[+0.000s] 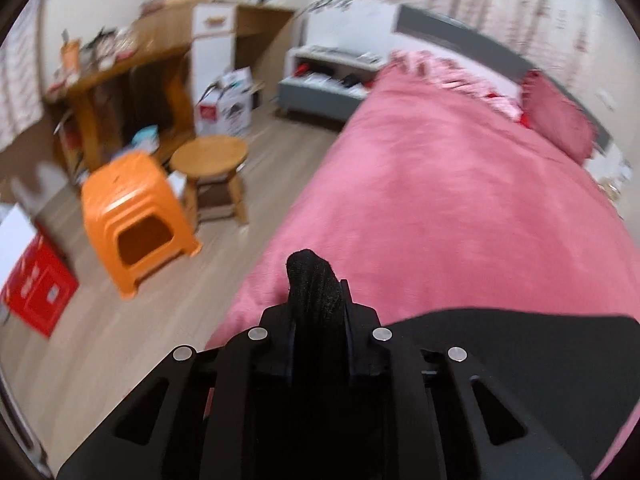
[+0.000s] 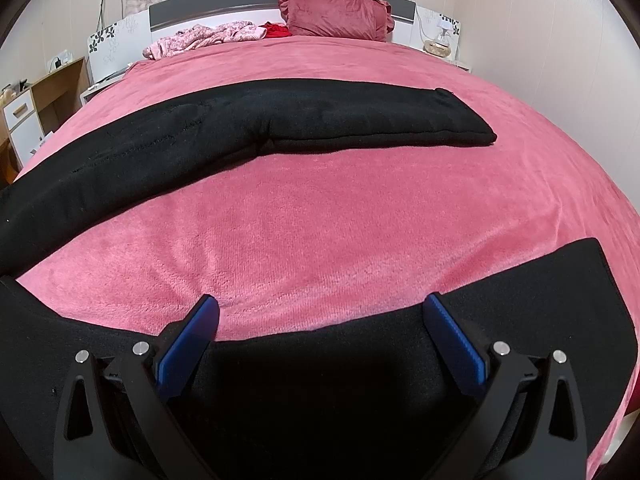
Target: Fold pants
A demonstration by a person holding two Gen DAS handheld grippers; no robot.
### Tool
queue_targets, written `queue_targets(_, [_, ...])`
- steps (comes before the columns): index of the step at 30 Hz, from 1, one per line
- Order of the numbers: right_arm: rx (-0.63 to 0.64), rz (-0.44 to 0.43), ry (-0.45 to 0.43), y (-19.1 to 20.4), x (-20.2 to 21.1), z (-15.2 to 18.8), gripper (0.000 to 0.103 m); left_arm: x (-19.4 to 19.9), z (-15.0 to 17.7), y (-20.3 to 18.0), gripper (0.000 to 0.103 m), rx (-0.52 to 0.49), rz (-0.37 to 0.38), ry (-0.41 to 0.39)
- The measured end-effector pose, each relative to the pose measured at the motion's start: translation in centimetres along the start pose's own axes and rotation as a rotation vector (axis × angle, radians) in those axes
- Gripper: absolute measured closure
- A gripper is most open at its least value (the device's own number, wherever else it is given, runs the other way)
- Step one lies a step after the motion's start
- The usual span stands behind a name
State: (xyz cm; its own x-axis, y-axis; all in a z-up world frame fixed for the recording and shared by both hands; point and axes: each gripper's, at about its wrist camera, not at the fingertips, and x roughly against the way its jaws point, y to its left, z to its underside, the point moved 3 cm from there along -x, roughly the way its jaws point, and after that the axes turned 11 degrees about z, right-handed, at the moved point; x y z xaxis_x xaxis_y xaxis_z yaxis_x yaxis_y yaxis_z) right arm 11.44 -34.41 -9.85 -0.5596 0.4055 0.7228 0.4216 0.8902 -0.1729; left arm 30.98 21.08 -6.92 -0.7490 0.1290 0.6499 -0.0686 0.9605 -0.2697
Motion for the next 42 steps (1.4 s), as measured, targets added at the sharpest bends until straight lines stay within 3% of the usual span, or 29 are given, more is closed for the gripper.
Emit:
queue_targets(4, [0.001, 0.001, 0.001, -0.1, 0.0, 0.0, 0.002, 3.8, 1.1, -0.9, 0.087, 0.025, 0.105, -0.044])
queue_targets(8, [0.001, 0.002, 0.002, 0.0, -0.1, 0.0, 0.002, 7.6, 3.9, -0.4, 0.087, 0.142, 0.194, -0.069])
queue_targets(13, [0.003, 0.003, 0.004, 0.0, -0.2, 0.0, 0.002, 10.3, 8.8, 0.2, 0.087, 0.234, 0.229, -0.066])
queue_targets(18, [0.013, 0.008, 0.015, -0.1, -0.3, -0.1, 0.002, 9.8, 13.4, -0.3, 0.087, 0.199, 0.224, -0.047])
queue_targets(24, [0.033, 0.027, 0.037, 0.1, -0.4, -0.2, 0.002, 9.8, 13.8, 0.0, 0.087, 0.205, 0.248, -0.06])
queue_targets(31, [0.171, 0.064, 0.218, 1.1, -1.0, -3.2, 0.002, 9.8, 14.0, 0.6, 0.087, 0.234, 0.291, -0.069])
queue_targets(33, [0.208, 0.074, 0.187, 1.7, -0.2, -4.3, 0.002, 9.9, 14.1, 0.7, 0.087, 0.243, 0.302, -0.072])
queue_targets(38, [0.296, -0.046, 0.113, 6.0, 2.6, -8.8, 0.002, 9.9, 14.2, 1.1, 0.087, 0.27, 0.334, -0.077])
queue_targets(42, [0.318, -0.156, 0.234, 10.8, 2.1, -11.8, 0.002, 9.7, 14.2, 1.3, 0.087, 0.285, 0.352, -0.079])
